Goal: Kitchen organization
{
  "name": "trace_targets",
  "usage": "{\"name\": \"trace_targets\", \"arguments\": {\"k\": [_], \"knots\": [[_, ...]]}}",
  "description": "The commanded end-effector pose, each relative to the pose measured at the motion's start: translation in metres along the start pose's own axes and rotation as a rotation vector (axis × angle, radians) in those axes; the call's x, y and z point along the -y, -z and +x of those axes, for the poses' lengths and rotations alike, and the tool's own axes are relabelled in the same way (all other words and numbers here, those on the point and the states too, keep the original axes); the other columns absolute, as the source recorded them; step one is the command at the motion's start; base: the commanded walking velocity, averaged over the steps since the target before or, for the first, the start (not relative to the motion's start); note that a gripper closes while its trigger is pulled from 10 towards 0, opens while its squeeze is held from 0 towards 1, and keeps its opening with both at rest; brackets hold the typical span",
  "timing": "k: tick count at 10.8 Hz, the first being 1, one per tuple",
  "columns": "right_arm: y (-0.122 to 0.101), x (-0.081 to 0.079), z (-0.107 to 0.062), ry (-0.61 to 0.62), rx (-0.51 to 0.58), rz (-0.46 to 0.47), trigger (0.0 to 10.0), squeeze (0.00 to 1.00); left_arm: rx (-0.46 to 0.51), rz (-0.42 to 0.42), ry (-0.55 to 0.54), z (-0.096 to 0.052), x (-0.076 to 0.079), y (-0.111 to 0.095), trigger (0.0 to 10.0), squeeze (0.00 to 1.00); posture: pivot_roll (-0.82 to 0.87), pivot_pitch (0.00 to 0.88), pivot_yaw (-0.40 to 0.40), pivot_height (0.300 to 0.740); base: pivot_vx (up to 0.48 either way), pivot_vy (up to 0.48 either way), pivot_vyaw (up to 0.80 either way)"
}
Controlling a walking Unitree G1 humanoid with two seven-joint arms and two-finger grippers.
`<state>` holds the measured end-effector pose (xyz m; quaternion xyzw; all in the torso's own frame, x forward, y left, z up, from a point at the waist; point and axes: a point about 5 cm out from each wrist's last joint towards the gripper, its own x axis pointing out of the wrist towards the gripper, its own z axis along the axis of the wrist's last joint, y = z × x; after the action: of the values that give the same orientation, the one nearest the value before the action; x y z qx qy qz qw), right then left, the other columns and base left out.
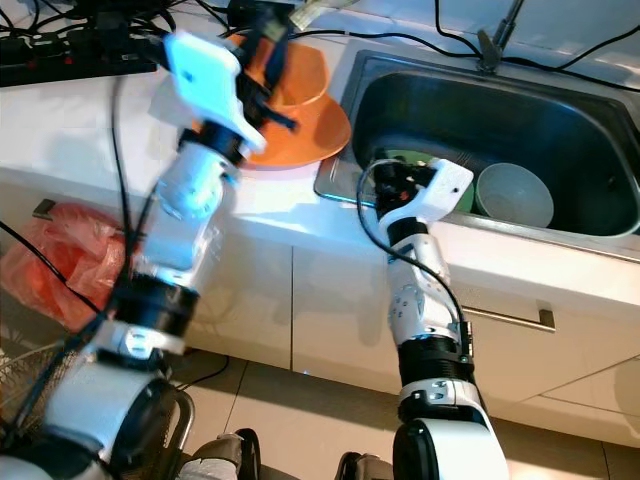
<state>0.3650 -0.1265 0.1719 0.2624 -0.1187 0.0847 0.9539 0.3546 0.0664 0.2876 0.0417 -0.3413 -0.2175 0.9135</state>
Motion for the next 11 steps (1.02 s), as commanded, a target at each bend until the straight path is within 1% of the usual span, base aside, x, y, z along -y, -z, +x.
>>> {"name": "trace_targets", "arguments": {"k": [1, 2, 3, 4, 5, 7, 8, 9, 10, 11], "knots": [[-0.01, 0.003, 0.006, 0.017, 0.018, 0.031, 10.0, 0.0, 0.008, -0.032, 0.048, -0.001, 0.009, -0.004, 10.0, 0.0, 0.05, 0.115, -0.086, 0.74, 0.0, 0.0, 0.0], [-0.013, 0.003, 0.008, 0.027, 0.026, 0.048, 10.0, 0.2, -0.004, -0.035, 0.056, -0.003, 0.01, -0.003, 10.0, 0.0, 0.05, 0.114, -0.086, 0.74, 0.0, 0.0, 0.0], [-0.015, 0.003, 0.01, 0.026, 0.029, 0.085, 10.0, 1.0, -0.014, -0.042, 0.057, -0.005, 0.011, -0.002, 10.0, 0.0, 0.06, 0.114, -0.086, 0.74, 0.0, 0.0, 0.0], [-0.018, 0.003, 0.014, 0.05, 0.019, 0.171, 10.0, 1.0, -0.029, -0.055, 0.064, -0.008, 0.012, -0.001, 10.0, 0.0, 0.06, 0.114, -0.087, 0.74, 0.0, 0.0, 0.0], [-0.021, 0.002, 0.018, 0.055, 0.006, 0.279, 10.0, 0.0, -0.042, -0.069, 0.067, -0.009, 0.013, -0.001, 10.0, 0.0, 0.06, 0.113, -0.087, 0.74, 0.0, 0.0, 0.0], [-0.027, 0.001, 0.022, 0.064, -0.005, 0.467, 10.0, 0.0, -0.054, -0.081, 0.071, -0.011, 0.015, 0.0, 10.0, 0.0, 0.05, 0.113, -0.087, 0.74, 0.0, 0.0, 0.0], [-0.03, 0.001, 0.024, 0.063, -0.007, 0.514, 10.0, 1.0, -0.064, -0.093, 0.07, -0.012, 0.016, 0.001, 10.0, 0.0, 0.05, 0.114, -0.087, 0.74, 0.0, 0.0, 0.0], [-0.033, 0.0, 0.025, 0.054, -0.007, 0.558, 10.0, 1.0, -0.069, -0.101, 0.073, -0.013, 0.018, 0.001, 10.0, 0.0, 0.05, 0.114, -0.087, 0.74, 0.0, 0.0, 0.0], [-0.038, -0.002, 0.027, 0.039, 0.003, 0.608, 10.0, 0.0, -0.079, -0.11, 0.08, -0.014, 0.02, 0.003, 10.0, 0.0, 0.05, 0.116, -0.085, 0.74, 0.0, 0.0, 0.0], [-0.041, -0.004, 0.028, 0.03, 0.001, 0.631, 10.0, 0.0, -0.086, -0.116, 0.084, -0.015, 0.022, 0.004, 10.0, 0.0, 0.05, 0.116, -0.084, 0.74, 0.0, 0.0, 0.0]]}}
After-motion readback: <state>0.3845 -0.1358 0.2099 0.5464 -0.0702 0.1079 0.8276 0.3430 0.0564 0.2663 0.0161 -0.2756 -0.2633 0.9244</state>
